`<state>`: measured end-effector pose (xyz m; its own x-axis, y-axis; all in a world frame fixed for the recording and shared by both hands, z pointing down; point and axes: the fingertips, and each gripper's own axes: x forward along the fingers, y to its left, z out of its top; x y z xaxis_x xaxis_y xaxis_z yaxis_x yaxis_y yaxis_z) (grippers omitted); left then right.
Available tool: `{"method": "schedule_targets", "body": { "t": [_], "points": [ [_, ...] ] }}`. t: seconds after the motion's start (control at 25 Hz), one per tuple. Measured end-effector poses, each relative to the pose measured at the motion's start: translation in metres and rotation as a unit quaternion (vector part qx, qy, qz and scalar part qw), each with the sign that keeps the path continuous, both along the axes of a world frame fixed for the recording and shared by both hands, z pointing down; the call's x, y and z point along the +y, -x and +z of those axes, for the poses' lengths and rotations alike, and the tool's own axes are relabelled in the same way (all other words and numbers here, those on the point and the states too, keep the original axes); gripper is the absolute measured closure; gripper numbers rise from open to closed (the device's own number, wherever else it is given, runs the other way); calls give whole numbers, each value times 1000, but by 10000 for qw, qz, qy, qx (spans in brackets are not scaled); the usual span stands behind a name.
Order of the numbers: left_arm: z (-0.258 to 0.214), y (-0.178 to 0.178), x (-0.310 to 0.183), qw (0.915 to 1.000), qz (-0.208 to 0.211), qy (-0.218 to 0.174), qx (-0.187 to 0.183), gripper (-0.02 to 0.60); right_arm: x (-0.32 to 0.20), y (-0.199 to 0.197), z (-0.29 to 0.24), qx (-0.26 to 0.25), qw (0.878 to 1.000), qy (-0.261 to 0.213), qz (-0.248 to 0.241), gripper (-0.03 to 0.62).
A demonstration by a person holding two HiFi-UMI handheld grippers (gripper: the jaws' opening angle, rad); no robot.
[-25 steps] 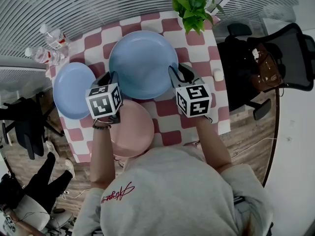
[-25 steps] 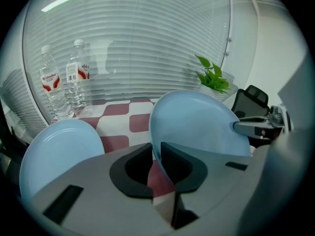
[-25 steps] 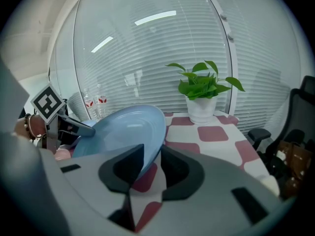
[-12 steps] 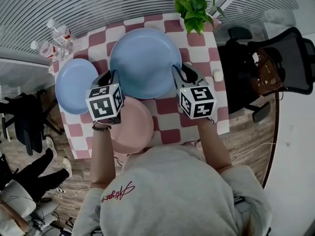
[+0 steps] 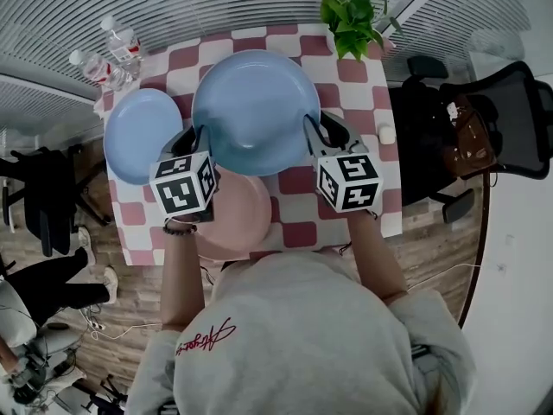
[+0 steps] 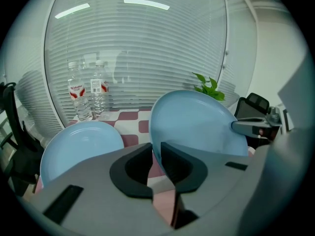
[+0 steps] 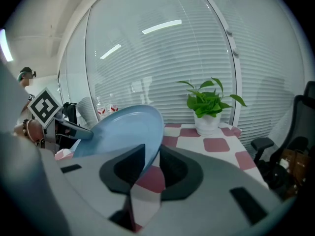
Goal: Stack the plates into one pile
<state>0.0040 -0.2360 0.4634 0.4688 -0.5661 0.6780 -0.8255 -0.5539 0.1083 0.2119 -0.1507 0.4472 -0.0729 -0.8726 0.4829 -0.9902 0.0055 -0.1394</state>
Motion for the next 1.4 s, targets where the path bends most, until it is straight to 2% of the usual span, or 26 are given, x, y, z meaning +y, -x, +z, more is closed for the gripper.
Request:
{"method": "schedule_targets", "body": {
  "t": [0.8,1.4],
  "points": [
    [-6,93,40,9963,-854,9,60,518,-3,80,1,6,9954,93,-956,497],
    [1,143,67,9922,-1240,92,59,517,3,128,14,35,9893,307,-1423,497]
  ]
}}
